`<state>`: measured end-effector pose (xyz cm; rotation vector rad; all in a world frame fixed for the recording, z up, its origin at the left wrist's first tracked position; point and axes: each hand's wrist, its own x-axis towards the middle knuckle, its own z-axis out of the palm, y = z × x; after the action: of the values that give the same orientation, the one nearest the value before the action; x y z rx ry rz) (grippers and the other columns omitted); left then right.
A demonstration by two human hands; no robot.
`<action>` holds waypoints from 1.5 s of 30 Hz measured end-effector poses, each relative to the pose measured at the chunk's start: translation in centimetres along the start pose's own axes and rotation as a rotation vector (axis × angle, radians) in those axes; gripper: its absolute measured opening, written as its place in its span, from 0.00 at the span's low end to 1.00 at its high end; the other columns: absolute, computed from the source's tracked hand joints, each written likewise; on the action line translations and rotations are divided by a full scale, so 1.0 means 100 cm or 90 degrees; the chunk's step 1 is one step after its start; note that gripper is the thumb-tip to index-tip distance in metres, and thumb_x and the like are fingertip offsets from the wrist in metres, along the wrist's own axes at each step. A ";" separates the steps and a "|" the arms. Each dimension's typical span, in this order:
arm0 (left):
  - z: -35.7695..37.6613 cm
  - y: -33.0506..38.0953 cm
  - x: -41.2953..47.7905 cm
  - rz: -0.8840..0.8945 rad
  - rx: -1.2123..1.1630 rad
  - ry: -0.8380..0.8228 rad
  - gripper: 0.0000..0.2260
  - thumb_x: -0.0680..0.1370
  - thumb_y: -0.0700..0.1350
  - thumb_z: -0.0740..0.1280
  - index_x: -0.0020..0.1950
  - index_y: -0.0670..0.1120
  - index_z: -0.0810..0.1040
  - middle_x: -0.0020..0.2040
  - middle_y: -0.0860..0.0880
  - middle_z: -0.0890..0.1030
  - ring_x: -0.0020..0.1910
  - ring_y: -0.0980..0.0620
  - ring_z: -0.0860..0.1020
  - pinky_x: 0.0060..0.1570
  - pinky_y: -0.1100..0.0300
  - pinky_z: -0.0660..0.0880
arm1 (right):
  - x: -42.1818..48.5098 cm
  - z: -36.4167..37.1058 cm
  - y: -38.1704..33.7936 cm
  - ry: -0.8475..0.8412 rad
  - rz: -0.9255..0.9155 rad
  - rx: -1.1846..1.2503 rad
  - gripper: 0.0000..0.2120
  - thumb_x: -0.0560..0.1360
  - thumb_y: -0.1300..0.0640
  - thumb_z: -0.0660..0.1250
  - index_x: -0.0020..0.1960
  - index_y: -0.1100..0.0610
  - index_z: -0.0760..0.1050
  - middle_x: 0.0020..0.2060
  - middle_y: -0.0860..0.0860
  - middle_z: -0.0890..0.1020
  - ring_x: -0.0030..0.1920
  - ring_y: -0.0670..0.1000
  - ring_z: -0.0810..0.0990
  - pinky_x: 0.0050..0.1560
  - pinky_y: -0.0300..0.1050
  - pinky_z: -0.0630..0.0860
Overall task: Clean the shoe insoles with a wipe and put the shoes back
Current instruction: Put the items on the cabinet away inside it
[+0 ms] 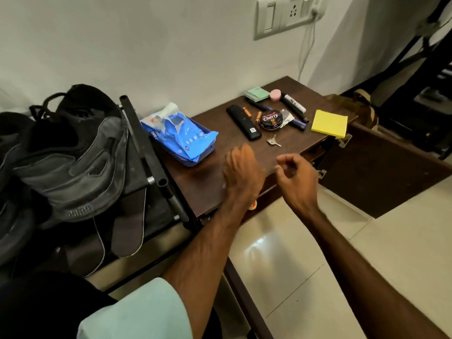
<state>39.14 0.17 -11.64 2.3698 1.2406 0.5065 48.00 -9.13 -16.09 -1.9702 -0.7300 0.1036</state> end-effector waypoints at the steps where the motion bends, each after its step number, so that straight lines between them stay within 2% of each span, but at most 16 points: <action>1: -0.002 -0.005 0.006 -0.018 -0.015 -0.006 0.16 0.77 0.47 0.70 0.63 0.45 0.75 0.62 0.45 0.76 0.64 0.46 0.73 0.59 0.53 0.71 | 0.015 0.006 -0.007 -0.004 -0.025 -0.018 0.11 0.76 0.59 0.73 0.58 0.55 0.81 0.52 0.47 0.83 0.49 0.44 0.80 0.51 0.32 0.75; 3: -0.002 -0.013 0.017 -0.039 -0.029 -0.017 0.18 0.77 0.46 0.71 0.65 0.45 0.74 0.64 0.45 0.76 0.65 0.46 0.73 0.59 0.54 0.71 | 0.044 0.021 -0.017 -0.024 -0.062 -0.069 0.14 0.76 0.57 0.73 0.61 0.56 0.80 0.55 0.49 0.82 0.54 0.46 0.79 0.54 0.31 0.72; 7: -0.003 -0.018 0.033 -0.030 -0.044 -0.021 0.17 0.75 0.41 0.72 0.63 0.45 0.75 0.62 0.46 0.77 0.61 0.48 0.75 0.53 0.59 0.71 | 0.088 0.050 -0.027 -0.094 -0.070 -0.166 0.18 0.76 0.56 0.74 0.63 0.60 0.78 0.59 0.56 0.82 0.61 0.54 0.79 0.64 0.48 0.75; 13: 0.001 -0.022 0.039 -0.032 -0.088 -0.014 0.16 0.74 0.40 0.72 0.61 0.43 0.76 0.58 0.46 0.78 0.57 0.48 0.77 0.53 0.56 0.74 | 0.114 0.086 -0.040 -0.135 -0.061 -0.321 0.21 0.75 0.48 0.75 0.61 0.60 0.76 0.57 0.58 0.81 0.61 0.60 0.78 0.59 0.58 0.78; 18: 0.000 -0.022 0.038 -0.032 -0.105 -0.023 0.17 0.75 0.40 0.70 0.63 0.43 0.76 0.61 0.45 0.77 0.59 0.48 0.76 0.56 0.55 0.74 | 0.123 0.093 -0.053 -0.122 -0.043 -0.389 0.19 0.76 0.49 0.74 0.61 0.59 0.77 0.57 0.59 0.82 0.61 0.61 0.79 0.59 0.57 0.78; 20: -0.001 -0.023 0.039 -0.040 -0.112 -0.031 0.18 0.75 0.40 0.70 0.65 0.43 0.75 0.62 0.45 0.77 0.61 0.48 0.76 0.58 0.55 0.74 | 0.125 0.091 -0.057 -0.125 -0.012 -0.346 0.17 0.74 0.50 0.75 0.57 0.57 0.79 0.55 0.56 0.83 0.59 0.58 0.80 0.59 0.56 0.79; 23: -0.003 -0.028 0.042 -0.067 -0.141 -0.043 0.19 0.76 0.40 0.71 0.66 0.44 0.74 0.63 0.45 0.77 0.61 0.48 0.76 0.57 0.55 0.74 | 0.121 0.083 -0.057 -0.104 0.105 -0.158 0.12 0.70 0.51 0.79 0.50 0.55 0.83 0.49 0.52 0.85 0.54 0.52 0.83 0.58 0.55 0.81; 26: -0.001 -0.030 0.045 -0.069 -0.141 -0.027 0.22 0.75 0.40 0.72 0.68 0.44 0.72 0.64 0.45 0.76 0.63 0.47 0.75 0.58 0.55 0.74 | 0.103 0.069 -0.052 -0.101 0.189 0.011 0.09 0.70 0.51 0.80 0.45 0.55 0.85 0.44 0.50 0.86 0.49 0.49 0.85 0.51 0.50 0.84; 29: 0.001 -0.030 0.046 -0.013 -0.088 -0.002 0.32 0.73 0.40 0.73 0.75 0.45 0.65 0.70 0.43 0.69 0.67 0.46 0.71 0.64 0.53 0.73 | 0.080 0.050 -0.047 -0.145 0.264 0.136 0.08 0.70 0.52 0.81 0.44 0.55 0.86 0.42 0.50 0.87 0.44 0.47 0.85 0.46 0.46 0.84; 31: 0.002 -0.031 0.046 0.053 -0.035 0.004 0.38 0.71 0.39 0.74 0.78 0.48 0.61 0.74 0.42 0.63 0.70 0.44 0.66 0.65 0.50 0.72 | 0.070 0.032 -0.042 -0.187 0.282 0.155 0.09 0.69 0.52 0.81 0.45 0.56 0.86 0.42 0.50 0.88 0.41 0.44 0.84 0.41 0.43 0.84; 33: 0.003 -0.032 0.045 0.114 0.033 0.000 0.40 0.70 0.39 0.75 0.78 0.53 0.62 0.78 0.42 0.58 0.72 0.43 0.62 0.68 0.49 0.69 | 0.065 0.008 -0.038 -0.234 0.274 0.157 0.12 0.68 0.53 0.81 0.47 0.58 0.86 0.41 0.51 0.88 0.37 0.43 0.84 0.35 0.39 0.81; 35: 0.003 -0.032 0.043 0.163 0.062 0.004 0.32 0.71 0.41 0.75 0.74 0.54 0.71 0.79 0.45 0.58 0.74 0.44 0.60 0.69 0.49 0.66 | 0.066 -0.015 -0.035 -0.270 0.257 0.134 0.13 0.67 0.53 0.82 0.48 0.58 0.86 0.40 0.50 0.88 0.37 0.42 0.86 0.35 0.38 0.81; 38: 0.003 -0.027 0.043 0.213 0.021 -0.007 0.19 0.76 0.45 0.72 0.67 0.53 0.79 0.74 0.50 0.68 0.72 0.50 0.63 0.66 0.55 0.63 | 0.072 -0.047 -0.035 -0.286 0.214 0.079 0.12 0.67 0.52 0.82 0.47 0.55 0.85 0.39 0.46 0.88 0.37 0.41 0.86 0.34 0.36 0.80; 41: 0.002 -0.020 0.041 0.259 -0.022 0.004 0.15 0.78 0.49 0.70 0.65 0.52 0.80 0.63 0.52 0.79 0.63 0.52 0.72 0.60 0.58 0.64 | 0.081 -0.070 -0.036 -0.290 0.171 0.126 0.17 0.70 0.43 0.79 0.51 0.55 0.86 0.42 0.50 0.88 0.36 0.44 0.84 0.33 0.35 0.79; 43: 0.000 -0.016 0.041 0.241 -0.083 0.019 0.13 0.79 0.49 0.69 0.62 0.49 0.81 0.57 0.49 0.82 0.57 0.49 0.76 0.55 0.55 0.68 | 0.088 -0.078 -0.037 -0.274 0.176 0.202 0.26 0.72 0.34 0.73 0.55 0.55 0.85 0.47 0.53 0.88 0.42 0.47 0.85 0.38 0.39 0.82; 45: -0.002 -0.016 0.041 0.194 -0.117 0.031 0.11 0.80 0.51 0.68 0.60 0.48 0.81 0.54 0.49 0.82 0.54 0.50 0.77 0.49 0.56 0.71 | 0.094 -0.074 -0.034 -0.211 0.196 0.257 0.27 0.76 0.34 0.67 0.56 0.58 0.83 0.48 0.53 0.88 0.45 0.48 0.86 0.41 0.41 0.82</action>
<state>40.19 4.47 -11.76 2.4080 0.8134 0.7433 56.87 -8.86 -7.39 -1.6755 -0.5535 0.7218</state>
